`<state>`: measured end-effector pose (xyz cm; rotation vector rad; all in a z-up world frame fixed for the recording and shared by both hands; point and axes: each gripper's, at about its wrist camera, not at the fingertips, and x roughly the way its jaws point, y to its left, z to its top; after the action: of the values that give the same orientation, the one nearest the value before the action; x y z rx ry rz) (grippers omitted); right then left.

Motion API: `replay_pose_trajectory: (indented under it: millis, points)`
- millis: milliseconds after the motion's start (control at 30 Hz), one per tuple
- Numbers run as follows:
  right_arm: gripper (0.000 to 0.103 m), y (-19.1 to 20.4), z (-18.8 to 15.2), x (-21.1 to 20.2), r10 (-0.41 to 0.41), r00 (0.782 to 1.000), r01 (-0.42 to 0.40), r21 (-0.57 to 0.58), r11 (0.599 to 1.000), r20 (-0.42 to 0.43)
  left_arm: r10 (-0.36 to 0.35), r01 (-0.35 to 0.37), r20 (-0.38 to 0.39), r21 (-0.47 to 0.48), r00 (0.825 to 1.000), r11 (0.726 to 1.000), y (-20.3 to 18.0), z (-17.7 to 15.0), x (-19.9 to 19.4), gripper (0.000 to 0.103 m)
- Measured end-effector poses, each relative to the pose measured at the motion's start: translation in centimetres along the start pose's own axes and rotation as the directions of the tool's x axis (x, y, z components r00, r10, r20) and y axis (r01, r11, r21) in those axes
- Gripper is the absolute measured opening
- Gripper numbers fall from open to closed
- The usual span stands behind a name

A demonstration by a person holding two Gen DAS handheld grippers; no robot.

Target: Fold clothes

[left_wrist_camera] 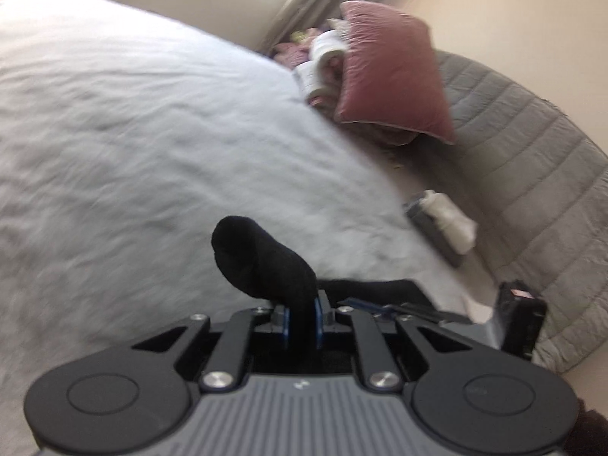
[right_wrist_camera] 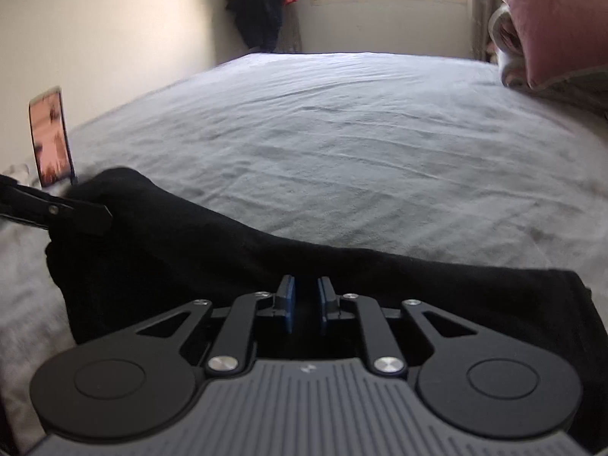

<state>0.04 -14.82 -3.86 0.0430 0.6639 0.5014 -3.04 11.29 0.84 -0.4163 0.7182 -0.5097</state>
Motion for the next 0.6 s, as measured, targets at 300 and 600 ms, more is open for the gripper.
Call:
replay_pose_trajectory:
  millis: [300,600]
  points:
    - [0.045,-7.0,1.4,-4.3,0.098,0.991,-0.129,0.434,0.892,0.093,-0.091,0.091,-0.054,-0.004,0.994,0.996,-6.8,1.3,4.9,0.012]
    - [0.057,-13.8,-0.7,-5.5,0.177,0.969,-0.246,0.774,0.583,0.175,-0.134,0.151,-0.21,0.069,0.969,0.986,-9.6,-1.9,11.0,0.02]
